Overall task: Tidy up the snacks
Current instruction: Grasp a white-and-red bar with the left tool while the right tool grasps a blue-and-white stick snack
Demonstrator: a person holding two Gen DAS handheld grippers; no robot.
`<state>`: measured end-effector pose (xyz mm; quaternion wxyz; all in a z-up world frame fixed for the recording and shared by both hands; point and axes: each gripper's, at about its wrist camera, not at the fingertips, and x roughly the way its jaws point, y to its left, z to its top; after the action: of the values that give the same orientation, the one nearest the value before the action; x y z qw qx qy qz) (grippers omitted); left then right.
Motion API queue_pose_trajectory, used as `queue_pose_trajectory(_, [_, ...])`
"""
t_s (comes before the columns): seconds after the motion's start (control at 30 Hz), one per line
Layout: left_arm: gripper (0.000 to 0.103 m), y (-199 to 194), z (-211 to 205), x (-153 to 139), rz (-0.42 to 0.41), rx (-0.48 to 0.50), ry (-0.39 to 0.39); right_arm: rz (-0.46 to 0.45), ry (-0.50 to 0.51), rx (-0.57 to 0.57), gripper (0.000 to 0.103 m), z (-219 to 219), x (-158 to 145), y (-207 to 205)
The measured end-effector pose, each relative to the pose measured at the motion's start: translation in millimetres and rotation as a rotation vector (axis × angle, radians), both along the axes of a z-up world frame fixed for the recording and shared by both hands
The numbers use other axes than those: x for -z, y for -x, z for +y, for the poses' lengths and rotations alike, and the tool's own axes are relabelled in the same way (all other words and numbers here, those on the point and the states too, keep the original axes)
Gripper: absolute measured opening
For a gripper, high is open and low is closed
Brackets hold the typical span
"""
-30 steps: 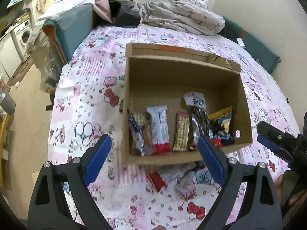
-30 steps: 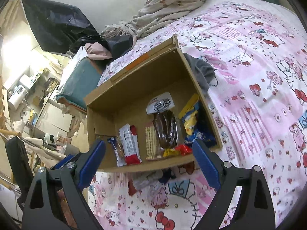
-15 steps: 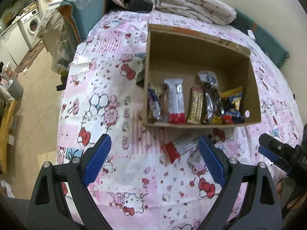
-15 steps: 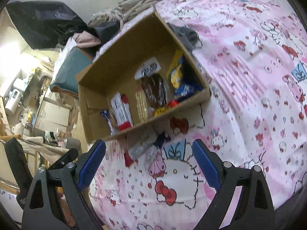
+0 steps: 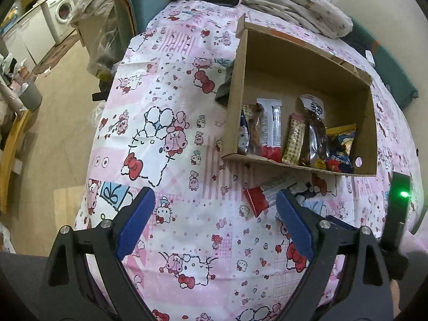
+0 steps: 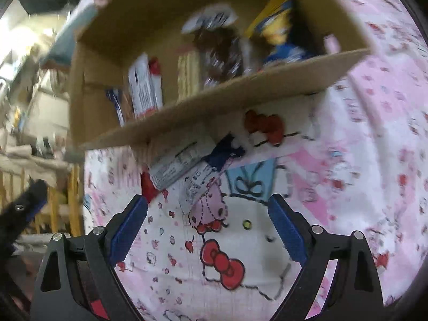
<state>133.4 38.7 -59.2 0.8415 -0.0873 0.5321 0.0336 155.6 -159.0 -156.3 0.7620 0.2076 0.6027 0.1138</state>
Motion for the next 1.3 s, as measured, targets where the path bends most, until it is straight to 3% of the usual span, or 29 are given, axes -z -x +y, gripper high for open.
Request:
queue_pose_trajectory(0.17, [0.090, -0.1, 1.1, 1.4, 0.002, -0.002, -0.010, -0.022, 0.131, -0.037, 0.075, 21.1, 14.4, -11.2])
queue_pose_trajectory(0.3, [0.090, -0.7, -2.7, 5.9, 0.023, 0.019, -0.034, -0.057, 0.256, -0.063, 0.038, 23.6, 13.0, -7.2])
queue_pose_trajectory(0.33, [0.090, -1.2, -5.8, 7.2, 0.031, 0.034, -0.049, -0.045, 0.247, -0.058, 0.029, 18.3, 13.3, -5.1])
queue_pose_trajectory(0.4, [0.090, -2.5, -13.2, 9.9, 0.044, 0.073, -0.065, -0.023, 0.219, -0.038, 0.019, 7.8, 13.3, -1.5])
queue_pose_trajectory(0.57, [0.090, -5.8, -30.7, 18.5, 0.070, 0.141, -0.046, 0.022, 0.110, 0.030, 0.016, -23.2, 1.6, 17.3])
queue_pose_trajectory(0.7, [0.090, -9.8, -47.7, 24.8, 0.094, 0.190, -0.017, -0.024, 0.040, 0.041, 0.016, -37.7, -27.5, 33.0])
queue_pose_trajectory(0.9, [0.090, -23.5, -90.4, 40.2, 0.096, 0.329, -0.115, -0.124, -0.098, 0.084, 0.015, -74.0, -67.9, 54.7])
queue_pose_trajectory(1.07, [0.090, -43.7, -120.9, 64.8, 0.144, 0.448, -0.183, -0.138, -0.110, 0.134, 0.015, -86.3, -70.5, 58.9])
queue_pose_trajectory(1.2, [0.090, -59.0, -127.8, 88.8, 0.231, 0.460, -0.175, -0.137, -0.122, 0.139, 0.015, -86.3, -73.4, 57.7])
queue_pose_trajectory(1.3, [0.090, -68.6, -135.1, 102.1, 0.251, 0.477, -0.225, -0.144, -0.107, 0.130, 0.015, -83.6, -74.0, 56.6])
